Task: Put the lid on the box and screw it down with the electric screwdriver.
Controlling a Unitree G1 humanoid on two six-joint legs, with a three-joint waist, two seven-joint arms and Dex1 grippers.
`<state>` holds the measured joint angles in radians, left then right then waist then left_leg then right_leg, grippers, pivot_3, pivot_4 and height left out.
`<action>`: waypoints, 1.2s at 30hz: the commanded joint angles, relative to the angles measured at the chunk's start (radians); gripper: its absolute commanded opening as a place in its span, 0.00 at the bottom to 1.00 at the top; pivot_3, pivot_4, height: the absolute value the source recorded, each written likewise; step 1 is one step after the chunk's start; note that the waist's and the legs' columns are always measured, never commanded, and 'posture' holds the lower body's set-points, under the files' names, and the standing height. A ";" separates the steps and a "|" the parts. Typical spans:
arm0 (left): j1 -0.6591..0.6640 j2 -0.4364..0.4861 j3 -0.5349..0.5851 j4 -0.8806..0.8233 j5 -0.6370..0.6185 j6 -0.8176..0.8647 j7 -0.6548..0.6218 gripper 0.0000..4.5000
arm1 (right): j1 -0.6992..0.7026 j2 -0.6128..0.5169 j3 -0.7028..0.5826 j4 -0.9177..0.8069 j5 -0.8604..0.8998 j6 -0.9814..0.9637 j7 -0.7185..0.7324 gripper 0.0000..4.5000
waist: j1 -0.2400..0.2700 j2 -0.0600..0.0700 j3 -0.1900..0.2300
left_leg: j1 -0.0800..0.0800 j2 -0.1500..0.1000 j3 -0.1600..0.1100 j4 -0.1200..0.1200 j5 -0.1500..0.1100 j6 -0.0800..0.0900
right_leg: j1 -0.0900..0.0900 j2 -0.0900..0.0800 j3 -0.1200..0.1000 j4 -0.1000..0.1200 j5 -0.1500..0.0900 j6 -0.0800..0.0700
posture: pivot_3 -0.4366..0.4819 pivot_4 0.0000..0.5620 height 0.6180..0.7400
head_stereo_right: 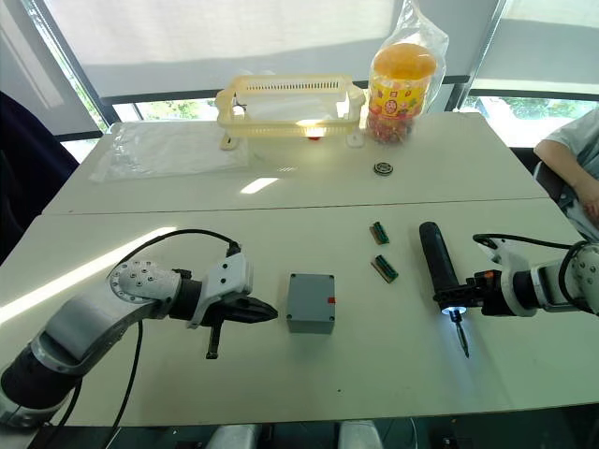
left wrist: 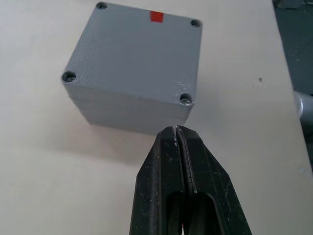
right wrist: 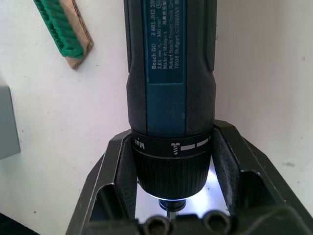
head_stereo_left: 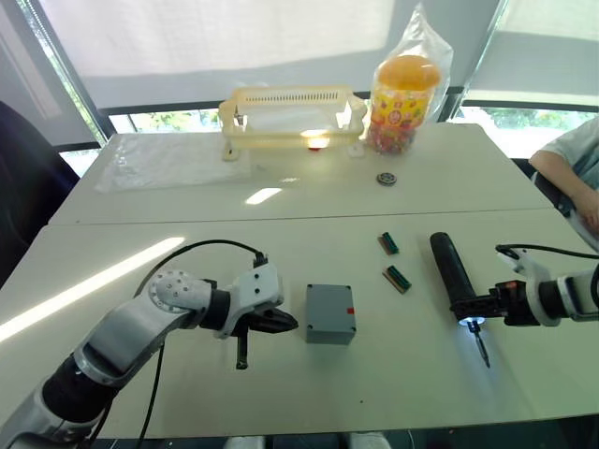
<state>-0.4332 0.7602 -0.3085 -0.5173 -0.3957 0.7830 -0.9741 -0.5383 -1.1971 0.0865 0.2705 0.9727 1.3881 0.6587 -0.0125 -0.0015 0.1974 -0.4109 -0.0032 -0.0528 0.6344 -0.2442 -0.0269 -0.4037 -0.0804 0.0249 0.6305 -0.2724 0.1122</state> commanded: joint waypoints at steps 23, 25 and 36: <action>0.313 -0.146 0.372 0.107 -0.070 -0.123 0.215 0.00 | 0.290 0.344 -0.502 -0.496 -0.284 -0.583 0.030 1.00 | 0.006 -0.004 -0.003 | 0.001 0.001 -0.006 0.006 -0.001 0.001 | 0.006 0.000 -0.005 0.002 0.004 0.008 | 0.48 0.27 1.00; 0.406 -0.147 0.436 0.049 -0.130 -0.083 0.222 0.00 | 0.431 0.451 -0.579 -0.649 -0.246 -0.624 0.001 1.00 | 0.007 -0.004 -0.003 | 0.001 0.001 -0.007 0.003 -0.001 0.001 | 0.006 0.000 -0.005 0.001 0.004 0.009 | 0.48 0.27 1.00; 0.683 -0.143 0.523 -0.079 -0.263 0.002 0.246 0.00 | 0.940 0.662 -0.505 -0.951 -0.192 -0.744 0.055 1.00 | 0.001 -0.005 -0.008 | 0.010 0.004 -0.005 0.004 -0.001 -0.002 | 0.013 -0.003 0.000 -0.001 0.002 -0.001 | 0.48 0.27 1.00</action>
<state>0.2436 0.6123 0.2029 -0.5630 -0.6435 0.7960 -0.7328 0.3935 -0.5476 -0.4197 -0.6494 0.7863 0.6875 0.7057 -0.0115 -0.0062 0.1892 -0.4008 0.0006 -0.0579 0.6388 -0.2450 -0.0285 -0.3907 -0.0842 0.0253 0.6288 -0.2701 0.1108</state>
